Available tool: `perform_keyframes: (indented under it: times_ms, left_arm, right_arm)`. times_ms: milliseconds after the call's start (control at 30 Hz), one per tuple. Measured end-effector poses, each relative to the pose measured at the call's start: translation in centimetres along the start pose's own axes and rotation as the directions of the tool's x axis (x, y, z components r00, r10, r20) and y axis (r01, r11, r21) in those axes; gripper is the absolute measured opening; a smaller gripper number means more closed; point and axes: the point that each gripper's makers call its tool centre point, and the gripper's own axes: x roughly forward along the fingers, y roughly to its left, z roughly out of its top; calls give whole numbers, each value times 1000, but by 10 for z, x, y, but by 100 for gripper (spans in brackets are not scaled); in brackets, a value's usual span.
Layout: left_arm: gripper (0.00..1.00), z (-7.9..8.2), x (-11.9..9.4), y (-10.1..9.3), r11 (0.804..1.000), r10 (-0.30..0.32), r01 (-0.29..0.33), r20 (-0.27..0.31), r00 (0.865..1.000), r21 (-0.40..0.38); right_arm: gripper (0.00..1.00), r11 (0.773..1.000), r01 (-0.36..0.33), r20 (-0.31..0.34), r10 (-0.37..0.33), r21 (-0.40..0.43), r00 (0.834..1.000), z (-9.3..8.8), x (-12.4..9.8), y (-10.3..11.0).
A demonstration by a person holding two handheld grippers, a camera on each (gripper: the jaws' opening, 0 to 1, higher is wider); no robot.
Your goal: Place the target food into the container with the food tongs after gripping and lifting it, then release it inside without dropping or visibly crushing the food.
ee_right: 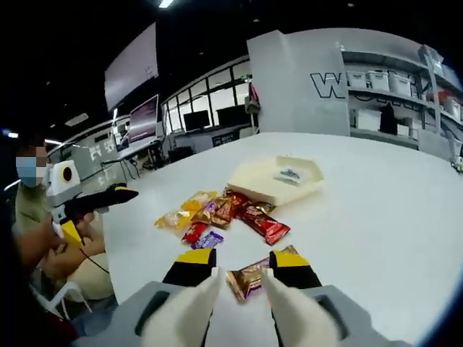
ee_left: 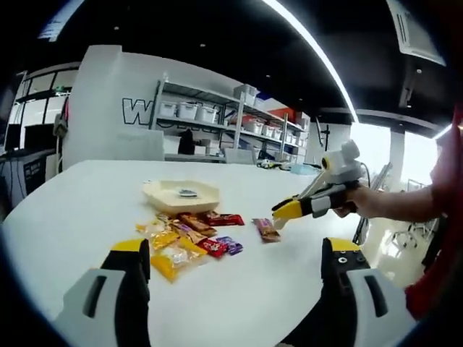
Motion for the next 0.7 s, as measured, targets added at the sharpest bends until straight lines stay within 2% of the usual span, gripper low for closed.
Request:
perform_keyframes:
  times_ms: [33,167,233,267,333,367,400,533,700]
  left_arm:
    - [96,1,0,1,1000,1,-1,4,1000,-1]
    - [96,6,0,1,1000,4,-4,16,1000,-12]
    - [96,7,-1,1,1000,5,-5,16,1000,-6]
    - [96,6,-1,1,1000,5,-5,11,1000,-1]
    - [96,7,-1,3,1000,13,-13,11,1000,9]
    - [95,8,-1,3,1000,12,-12,14,1000,8]
    - [95,9,-1,3,1000,11,-11,17,1000,4]
    - [95,13,-2,1,1000,7,-7,37,999,-3]
    - [95,14,0,-5,1000,-2,2,39,999,0]
  right_arm:
    - [24,1000,7,-4,-7,22,1000,1,2,-2]
    - [24,1000,14,-8,-14,18,1000,1,11,0]
    - [24,998,1,-45,-3,-58,999,-6,13,9]
    - [24,986,4,-72,-17,-169,997,-11,12,12]
    - [23,965,18,-94,-44,-263,995,-18,10,13]
    - [24,959,8,-102,-38,-283,994,-21,9,14]
    - [23,954,7,-80,-32,-298,996,-18,8,14]
    - [23,981,0,-121,-24,-193,992,-29,-5,6]
    - [23,979,56,-111,-79,-194,991,-32,-22,-22]
